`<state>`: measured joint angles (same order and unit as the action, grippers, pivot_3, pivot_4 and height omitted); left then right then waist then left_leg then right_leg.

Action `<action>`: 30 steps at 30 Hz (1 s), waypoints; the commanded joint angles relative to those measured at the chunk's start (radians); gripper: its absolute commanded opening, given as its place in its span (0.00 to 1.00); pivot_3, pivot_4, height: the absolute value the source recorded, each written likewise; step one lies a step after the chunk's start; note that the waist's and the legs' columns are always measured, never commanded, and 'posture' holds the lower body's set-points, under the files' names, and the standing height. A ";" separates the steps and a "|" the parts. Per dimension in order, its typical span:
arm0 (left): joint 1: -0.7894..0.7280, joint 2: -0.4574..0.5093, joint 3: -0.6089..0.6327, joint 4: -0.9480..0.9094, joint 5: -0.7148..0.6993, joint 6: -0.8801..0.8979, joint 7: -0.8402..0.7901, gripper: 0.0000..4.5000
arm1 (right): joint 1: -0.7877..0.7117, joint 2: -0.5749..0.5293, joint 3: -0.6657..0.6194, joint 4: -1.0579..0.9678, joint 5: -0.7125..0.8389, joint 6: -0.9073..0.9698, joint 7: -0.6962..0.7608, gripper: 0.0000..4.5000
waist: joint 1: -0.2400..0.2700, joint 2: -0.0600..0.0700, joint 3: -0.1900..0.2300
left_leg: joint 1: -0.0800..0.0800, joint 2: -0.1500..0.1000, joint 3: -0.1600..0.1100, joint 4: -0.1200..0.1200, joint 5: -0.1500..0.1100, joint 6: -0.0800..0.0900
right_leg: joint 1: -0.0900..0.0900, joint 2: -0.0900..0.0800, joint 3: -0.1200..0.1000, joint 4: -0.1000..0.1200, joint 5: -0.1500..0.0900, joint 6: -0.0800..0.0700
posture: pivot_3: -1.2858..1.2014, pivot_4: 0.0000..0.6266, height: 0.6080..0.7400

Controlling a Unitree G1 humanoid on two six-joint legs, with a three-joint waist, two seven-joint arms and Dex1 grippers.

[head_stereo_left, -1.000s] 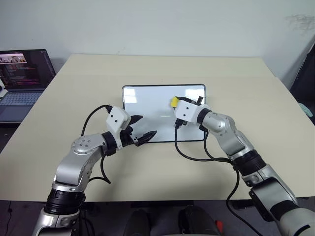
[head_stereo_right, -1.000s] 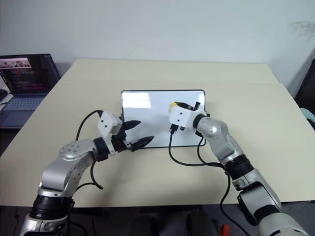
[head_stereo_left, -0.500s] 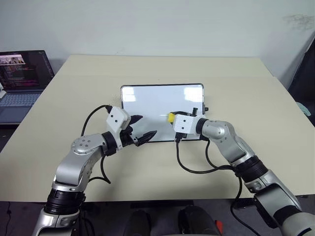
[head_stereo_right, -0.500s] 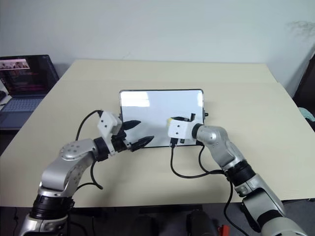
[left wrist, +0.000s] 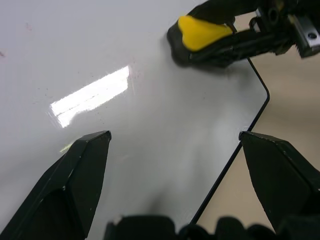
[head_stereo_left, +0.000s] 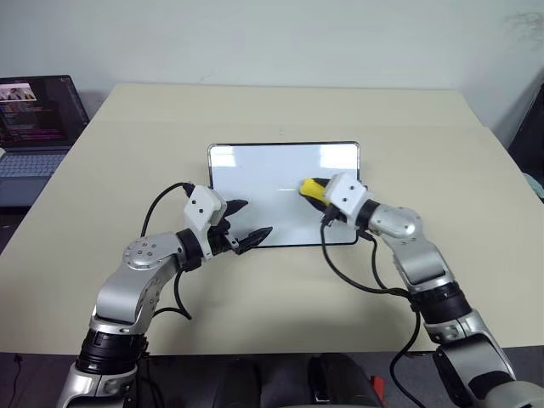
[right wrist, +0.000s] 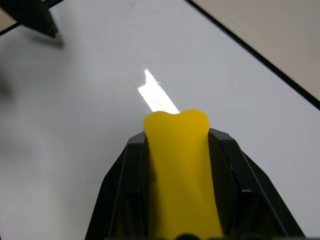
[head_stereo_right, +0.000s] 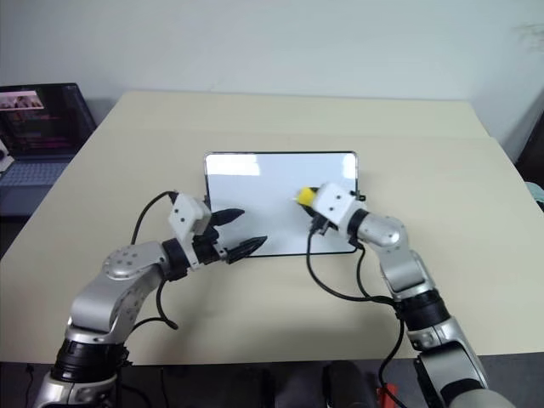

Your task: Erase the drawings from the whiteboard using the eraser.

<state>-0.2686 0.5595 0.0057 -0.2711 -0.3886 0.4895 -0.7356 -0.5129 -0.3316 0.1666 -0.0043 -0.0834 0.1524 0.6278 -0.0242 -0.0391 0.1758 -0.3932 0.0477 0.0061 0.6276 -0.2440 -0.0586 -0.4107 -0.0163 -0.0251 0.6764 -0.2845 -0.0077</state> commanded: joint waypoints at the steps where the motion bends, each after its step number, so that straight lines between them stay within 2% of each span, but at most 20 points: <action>1: -0.012 -0.004 0.000 -0.058 -0.013 -0.015 -0.006 1.00 | 0.075 -0.015 -0.074 -0.147 0.099 0.053 0.012 0.29 | 0.001 0.000 0.000 | -0.001 0.000 0.000 0.000 -0.001 0.001 | 0.000 0.000 0.000 -0.001 0.000 0.000 | 0.52 0.24 1.00; 8: -0.021 -0.008 -0.040 -0.068 0.000 -0.024 -0.025 1.00 | 0.285 -0.070 -0.100 -0.358 0.146 0.094 0.007 0.29 | 0.002 0.000 0.000 | -0.001 -0.001 0.000 0.001 -0.004 0.004 | 0.000 -0.001 0.000 -0.003 -0.001 0.001 | 0.52 0.24 1.00; 15: 0.006 -0.003 -0.104 -0.067 0.031 -0.053 -0.060 1.00 | 0.418 -0.133 -0.023 -0.388 0.021 -0.008 -0.029 0.29 | -0.001 0.000 0.000 | 0.002 -0.002 0.002 0.002 -0.004 0.004 | 0.001 0.001 0.002 0.000 -0.004 0.006 | 0.52 0.24 1.00; 20: -0.003 -0.013 -0.136 -0.049 0.048 -0.071 -0.071 1.00 | 0.399 -0.186 0.024 -0.302 -0.122 -0.120 -0.082 0.29 | -0.002 0.000 0.000 | 0.004 -0.003 0.005 0.002 -0.004 0.004 | 0.001 0.002 0.005 0.002 -0.004 0.006 | 0.52 0.24 1.00; 24: -0.010 -0.015 -0.140 -0.041 0.051 -0.077 -0.080 1.00 | 0.347 -0.180 0.015 -0.265 -0.111 -0.148 -0.079 0.29 | -0.002 0.000 0.000 | 0.005 -0.003 0.006 0.003 -0.004 0.004 | 0.001 0.003 0.005 0.002 -0.004 0.006 | 0.52 0.24 1.00; 30: -0.014 -0.012 -0.130 -0.029 0.056 -0.083 -0.089 1.00 | 0.181 -0.168 0.012 -0.135 -0.149 -0.160 -0.109 0.29 | -0.002 0.000 0.000 | 0.006 -0.003 0.007 0.003 -0.004 0.004 | 0.002 0.005 0.007 0.003 -0.003 0.005 | 0.52 0.24 1.00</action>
<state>-0.2708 0.5468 -0.1360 -0.2855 -0.3316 0.4275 -0.8189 -0.2956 -0.5025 0.1929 -0.1547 -0.2177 0.0103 0.5378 -0.0266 -0.0391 0.1759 -0.3865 0.0450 0.0130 0.6301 -0.2476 -0.0551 -0.4092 -0.0116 -0.0181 0.6794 -0.2874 -0.0032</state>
